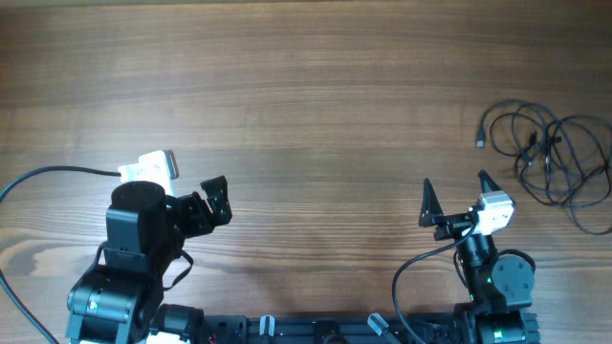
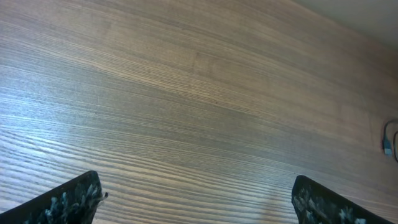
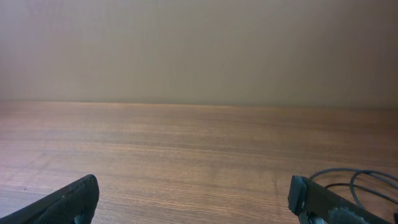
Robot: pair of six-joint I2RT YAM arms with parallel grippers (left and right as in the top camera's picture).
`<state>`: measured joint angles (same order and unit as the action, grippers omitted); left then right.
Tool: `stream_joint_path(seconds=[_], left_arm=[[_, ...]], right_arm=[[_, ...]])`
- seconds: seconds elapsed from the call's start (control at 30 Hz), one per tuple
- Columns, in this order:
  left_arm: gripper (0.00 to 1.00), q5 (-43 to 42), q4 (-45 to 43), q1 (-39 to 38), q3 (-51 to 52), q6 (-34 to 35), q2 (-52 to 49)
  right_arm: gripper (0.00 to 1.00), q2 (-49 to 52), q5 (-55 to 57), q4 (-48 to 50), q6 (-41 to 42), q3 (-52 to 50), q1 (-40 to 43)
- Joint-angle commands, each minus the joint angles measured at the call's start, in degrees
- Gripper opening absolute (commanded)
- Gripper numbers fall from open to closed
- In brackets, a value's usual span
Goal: Untangle cables
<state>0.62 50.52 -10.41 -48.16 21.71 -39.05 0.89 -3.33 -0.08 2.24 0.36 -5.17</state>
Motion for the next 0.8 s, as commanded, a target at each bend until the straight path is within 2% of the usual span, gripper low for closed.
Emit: stream_joint_path(seconds=[0.0,0.7,0.77], left_arm=[[1.00,0.7,-0.1,0.2,0.4,-0.3,0.0],[1.00,0.7,-0.1,0.5,0.4,-0.3,0.6],[1.00,0.7,2.1,1.8,0.5,-0.3,1.7]], right_arm=[[1.00,-0.7,0.7,0.2,-0.7,-0.1,0.0],[1.00,-0.7,0.7,0.2,-0.7,-0.1,0.0],[1.00,-0.7,0.7,0.2,-0.7,-0.1,0.0]])
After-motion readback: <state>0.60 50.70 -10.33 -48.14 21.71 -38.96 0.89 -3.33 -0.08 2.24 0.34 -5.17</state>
